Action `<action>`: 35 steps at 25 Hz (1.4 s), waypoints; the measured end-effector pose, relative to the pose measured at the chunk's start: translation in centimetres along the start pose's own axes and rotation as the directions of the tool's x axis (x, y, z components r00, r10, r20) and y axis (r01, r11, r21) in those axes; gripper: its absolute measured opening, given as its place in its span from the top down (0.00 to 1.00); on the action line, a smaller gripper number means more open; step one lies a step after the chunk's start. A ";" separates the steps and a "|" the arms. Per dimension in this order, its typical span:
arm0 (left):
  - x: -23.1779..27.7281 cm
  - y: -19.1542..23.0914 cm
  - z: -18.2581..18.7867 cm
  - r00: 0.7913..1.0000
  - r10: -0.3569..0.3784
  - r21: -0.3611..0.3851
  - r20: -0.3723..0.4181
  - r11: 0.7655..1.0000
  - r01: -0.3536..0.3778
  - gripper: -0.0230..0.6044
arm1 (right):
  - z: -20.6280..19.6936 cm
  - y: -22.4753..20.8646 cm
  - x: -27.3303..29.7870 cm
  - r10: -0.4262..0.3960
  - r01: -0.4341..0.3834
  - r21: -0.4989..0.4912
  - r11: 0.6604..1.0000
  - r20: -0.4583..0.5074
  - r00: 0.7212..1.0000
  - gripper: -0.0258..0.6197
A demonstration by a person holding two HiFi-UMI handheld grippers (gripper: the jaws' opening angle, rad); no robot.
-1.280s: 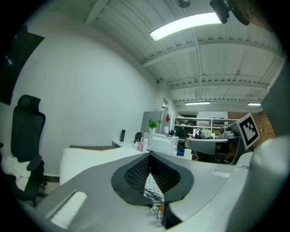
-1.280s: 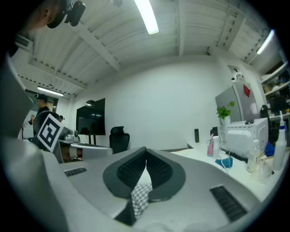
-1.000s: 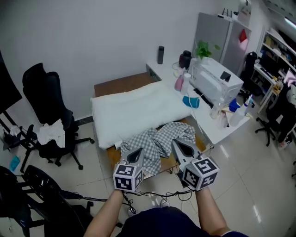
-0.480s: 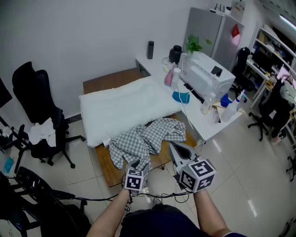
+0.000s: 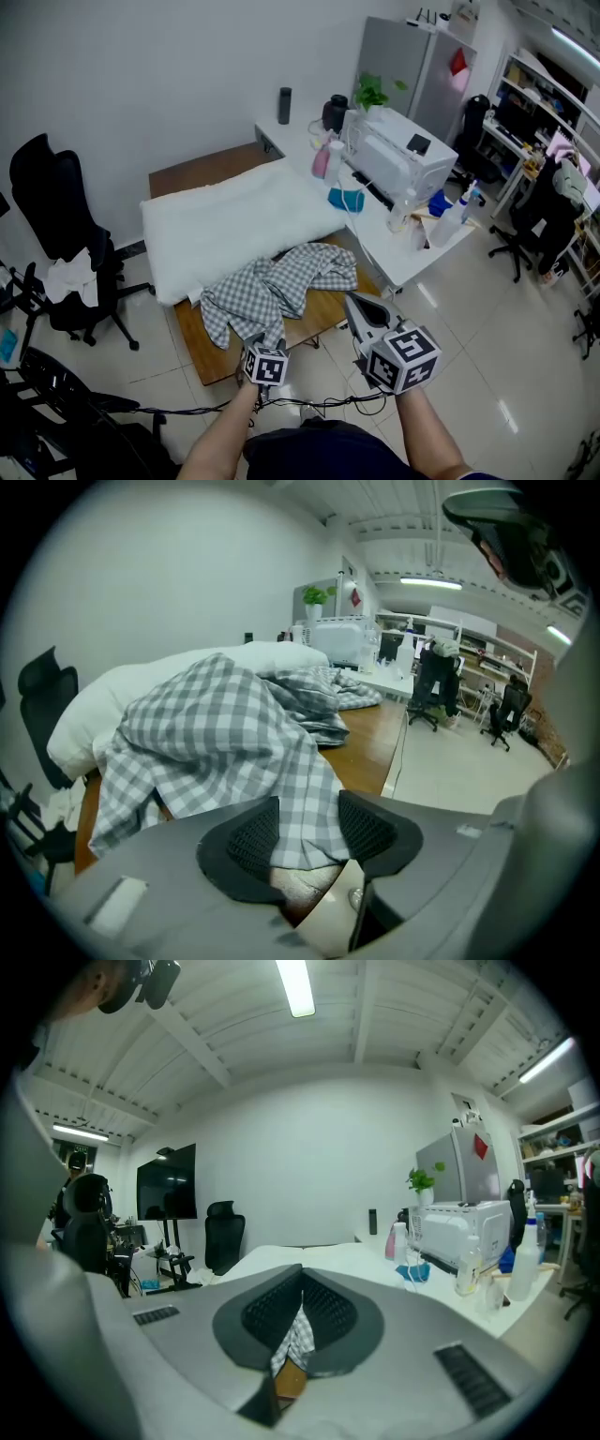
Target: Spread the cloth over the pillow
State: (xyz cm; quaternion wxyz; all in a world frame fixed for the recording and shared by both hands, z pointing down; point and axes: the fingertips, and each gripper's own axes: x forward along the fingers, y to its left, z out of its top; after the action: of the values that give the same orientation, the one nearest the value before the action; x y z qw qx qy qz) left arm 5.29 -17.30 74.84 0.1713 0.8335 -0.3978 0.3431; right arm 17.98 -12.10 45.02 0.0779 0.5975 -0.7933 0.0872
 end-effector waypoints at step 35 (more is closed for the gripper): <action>-26.0 14.9 33.5 0.738 0.129 0.011 0.663 0.983 -0.181 0.94 | 4.0 0.7 3.2 0.000 -0.016 0.098 0.995 0.161 0.987 0.94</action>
State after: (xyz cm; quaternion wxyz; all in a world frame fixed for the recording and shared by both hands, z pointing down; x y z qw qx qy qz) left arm -3.43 -31.12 32.99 -0.0401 0.8704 -0.4875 0.0550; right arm 16.33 -15.85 41.85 -0.0167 0.6027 -0.7939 0.0782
